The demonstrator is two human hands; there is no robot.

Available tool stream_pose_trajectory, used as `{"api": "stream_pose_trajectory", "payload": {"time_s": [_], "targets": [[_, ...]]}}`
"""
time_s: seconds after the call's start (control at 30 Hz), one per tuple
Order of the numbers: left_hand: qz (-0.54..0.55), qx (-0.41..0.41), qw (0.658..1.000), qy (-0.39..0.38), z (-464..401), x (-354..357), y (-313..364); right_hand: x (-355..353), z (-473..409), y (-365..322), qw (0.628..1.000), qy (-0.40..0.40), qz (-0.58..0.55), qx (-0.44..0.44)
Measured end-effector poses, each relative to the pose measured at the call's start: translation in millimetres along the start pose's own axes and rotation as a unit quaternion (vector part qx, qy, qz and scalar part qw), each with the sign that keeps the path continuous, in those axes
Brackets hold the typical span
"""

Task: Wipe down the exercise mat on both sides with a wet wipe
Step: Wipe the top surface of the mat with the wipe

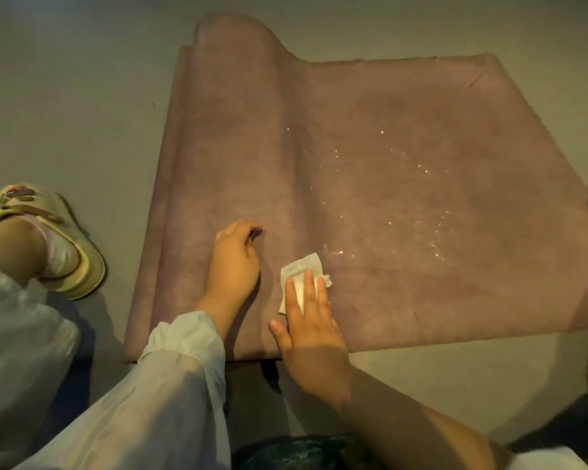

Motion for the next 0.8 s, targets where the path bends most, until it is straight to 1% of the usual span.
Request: {"api": "stream_pose_trajectory", "payload": {"time_s": [0.07,0.2,0.3,0.4,0.5,0.63,0.7,0.8], "targets": [[-0.069,0.026,0.997,0.008,-3.6,-1.5,-3.6,-2.8,-7.3,-3.2,0.999,0.027,0.021,-0.01],[-0.174,0.089,0.981,-0.009,-19.3,3.1,-11.0,5.0,-42.0,-3.9,0.996,-0.022,0.067,-0.056],[-0.222,0.109,0.969,-0.026,-30.9,9.7,-19.2,3.8,-72.1,-4.6,0.992,-0.019,0.092,-0.081],[-0.224,0.113,0.968,-0.031,-31.3,16.1,-24.8,3.4,-105.0,-5.9,0.992,-0.011,0.093,-0.088],[-0.218,0.121,0.968,-0.022,-27.0,20.1,-30.0,0.9,-150.4,-7.7,0.987,-0.005,0.122,-0.106],[-0.206,0.12,0.971,0.004,-26.5,21.7,-33.1,-8.0,-221.2,-5.0,0.986,-0.009,0.131,-0.099],[-0.204,0.115,0.972,0.004,-28.1,22.9,-34.5,-14.0,-253.5,-4.3,0.986,-0.002,0.135,-0.098],[-0.203,0.108,0.973,0.009,-29.3,25.6,-37.2,-22.7,-293.7,-4.4,0.99,0.003,0.115,-0.086]]}}
Point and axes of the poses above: each hand's wrist, its own z-axis away from the middle knuckle, its own x-axis out of the palm, y = z × x, the point moved 7 cm from there along -z, towards the middle knuckle, and after that the axes turned 14 degrees about y, right-handed, at the moved point
